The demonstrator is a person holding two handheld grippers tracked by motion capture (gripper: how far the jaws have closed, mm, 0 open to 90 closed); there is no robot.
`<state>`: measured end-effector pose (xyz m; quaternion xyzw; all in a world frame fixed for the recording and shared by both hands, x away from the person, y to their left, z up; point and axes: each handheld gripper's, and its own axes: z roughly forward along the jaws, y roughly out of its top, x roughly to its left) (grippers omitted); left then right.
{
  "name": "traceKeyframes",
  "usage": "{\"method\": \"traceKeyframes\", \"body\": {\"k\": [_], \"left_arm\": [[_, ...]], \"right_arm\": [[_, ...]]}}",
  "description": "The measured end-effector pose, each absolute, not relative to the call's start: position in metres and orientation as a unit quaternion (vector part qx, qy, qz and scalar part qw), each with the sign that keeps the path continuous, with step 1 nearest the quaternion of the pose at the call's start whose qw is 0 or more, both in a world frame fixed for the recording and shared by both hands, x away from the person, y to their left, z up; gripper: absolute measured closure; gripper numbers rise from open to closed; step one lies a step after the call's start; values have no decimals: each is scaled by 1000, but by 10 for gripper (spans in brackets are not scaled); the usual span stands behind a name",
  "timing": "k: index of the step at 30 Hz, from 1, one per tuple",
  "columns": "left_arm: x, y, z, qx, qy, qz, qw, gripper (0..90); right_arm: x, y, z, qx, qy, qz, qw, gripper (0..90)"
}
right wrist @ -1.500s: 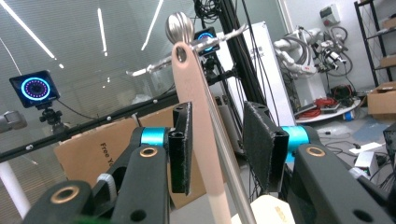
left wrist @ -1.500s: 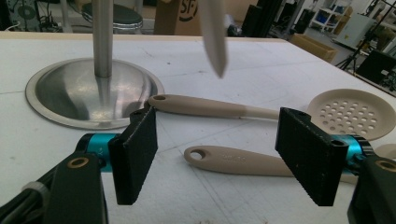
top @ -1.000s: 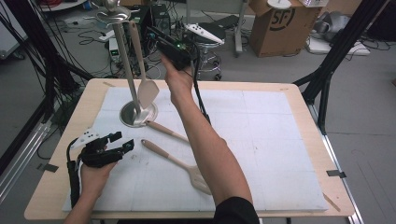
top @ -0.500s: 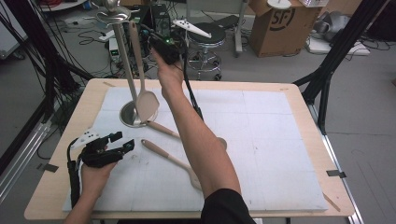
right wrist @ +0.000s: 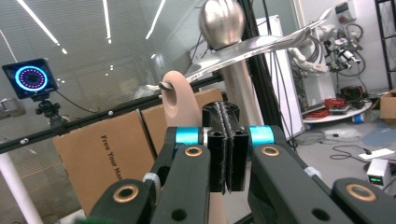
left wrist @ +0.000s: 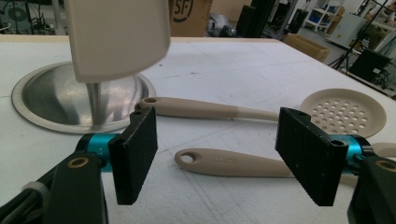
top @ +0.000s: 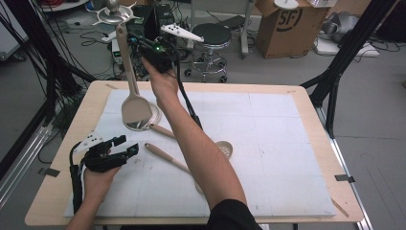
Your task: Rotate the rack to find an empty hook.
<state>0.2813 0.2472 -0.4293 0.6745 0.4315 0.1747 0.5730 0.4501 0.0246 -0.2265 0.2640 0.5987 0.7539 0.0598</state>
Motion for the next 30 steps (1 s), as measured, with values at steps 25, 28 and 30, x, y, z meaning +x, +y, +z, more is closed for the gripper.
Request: {"method": "traceKeyframes", "body": {"k": [25, 28, 30], "left_arm": [[281, 245, -429, 676, 428, 175, 574, 302], [281, 246, -429, 677, 428, 174, 572, 302], [282, 246, -429, 677, 428, 174, 573, 302]], "right_arm": [[455, 14, -225, 291, 582, 756, 68, 900], [461, 7, -220, 299, 571, 761, 77, 900], [466, 4, -217, 306, 567, 761, 77, 900]]}}
